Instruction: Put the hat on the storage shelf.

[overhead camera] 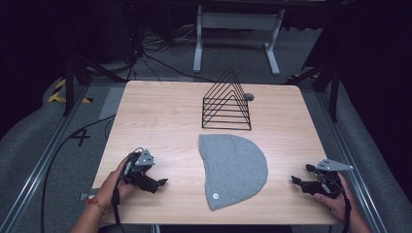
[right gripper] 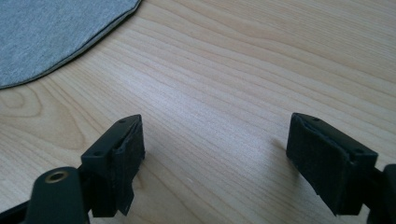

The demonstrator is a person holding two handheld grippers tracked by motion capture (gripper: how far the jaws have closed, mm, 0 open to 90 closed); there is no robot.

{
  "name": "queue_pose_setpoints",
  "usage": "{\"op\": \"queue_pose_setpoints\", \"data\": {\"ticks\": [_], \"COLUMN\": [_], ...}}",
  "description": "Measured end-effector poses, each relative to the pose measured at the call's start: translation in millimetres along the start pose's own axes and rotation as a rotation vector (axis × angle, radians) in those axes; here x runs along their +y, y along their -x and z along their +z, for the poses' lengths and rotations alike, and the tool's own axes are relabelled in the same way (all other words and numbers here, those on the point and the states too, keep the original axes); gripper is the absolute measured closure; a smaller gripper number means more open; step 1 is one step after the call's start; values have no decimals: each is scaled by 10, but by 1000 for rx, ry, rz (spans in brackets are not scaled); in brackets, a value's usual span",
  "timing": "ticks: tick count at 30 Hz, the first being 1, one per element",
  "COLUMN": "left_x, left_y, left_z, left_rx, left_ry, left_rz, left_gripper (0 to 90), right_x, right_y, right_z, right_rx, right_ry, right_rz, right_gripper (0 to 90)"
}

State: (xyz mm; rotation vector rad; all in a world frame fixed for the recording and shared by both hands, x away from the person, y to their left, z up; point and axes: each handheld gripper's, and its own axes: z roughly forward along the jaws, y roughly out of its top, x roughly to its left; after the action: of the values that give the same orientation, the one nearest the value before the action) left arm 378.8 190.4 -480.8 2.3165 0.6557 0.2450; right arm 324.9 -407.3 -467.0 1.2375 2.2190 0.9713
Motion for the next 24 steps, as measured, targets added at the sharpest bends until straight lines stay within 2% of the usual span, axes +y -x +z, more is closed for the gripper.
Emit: {"op": "queue_pose_setpoints", "data": {"ticks": [2, 4, 5, 7, 9, 12, 15, 16, 17, 19, 21, 22, 23, 24], "left_x": [19, 67, 100, 114, 113, 112, 124, 161, 183, 242, 294, 378, 378, 428], "left_y": [-9, -2, 27, 42, 50, 88, 72, 62, 59, 54, 47, 40, 40, 39], "left_z": [27, 58, 97, 105, 101, 97, 98, 107, 121, 151, 173, 224, 224, 255], "left_rx": [-1, 13, 23, 23, 22, 38, 25, 13, 10, 6, 10, 17, 17, 18], "left_ry": [10, -2, 9, 8, 6, 3, -5, -25, -21, -13, -7, -22, -22, -34], "left_rz": [1, -17, -28, -14, -18, -46, -28, -15, -6, -14, -22, -35, -35, -31], "left_gripper": [0, 0, 0, 0, 2, 3, 4, 8, 20, 73, 177, 174, 177, 194], "right_x": [-3, 0, 1, 6, 16, 25, 26, 31, 36, 76, 154, 187, 187, 281], "right_y": [0, -10, -12, -13, -6, 2, 1, -4, -5, -52, -144, -189, -189, -315], "right_z": [-4, -7, -6, -7, -6, -9, -18, -32, -42, -77, -111, -116, -116, -124], "right_rx": [-9, -19, -25, -24, -21, -20, -11, 14, 33, 51, 83, 89, 89, 136], "right_ry": [0, 3, 1, -3, -10, -22, -26, -13, -6, 12, 48, 56, 56, 75], "right_rz": [2, 17, 15, 16, 12, 6, 5, 7, 7, 2, -17, -29, -29, -55], "right_gripper": [220, 226, 228, 229, 228, 229, 245, 342, 353, 415, 426, 438, 438, 508]}}
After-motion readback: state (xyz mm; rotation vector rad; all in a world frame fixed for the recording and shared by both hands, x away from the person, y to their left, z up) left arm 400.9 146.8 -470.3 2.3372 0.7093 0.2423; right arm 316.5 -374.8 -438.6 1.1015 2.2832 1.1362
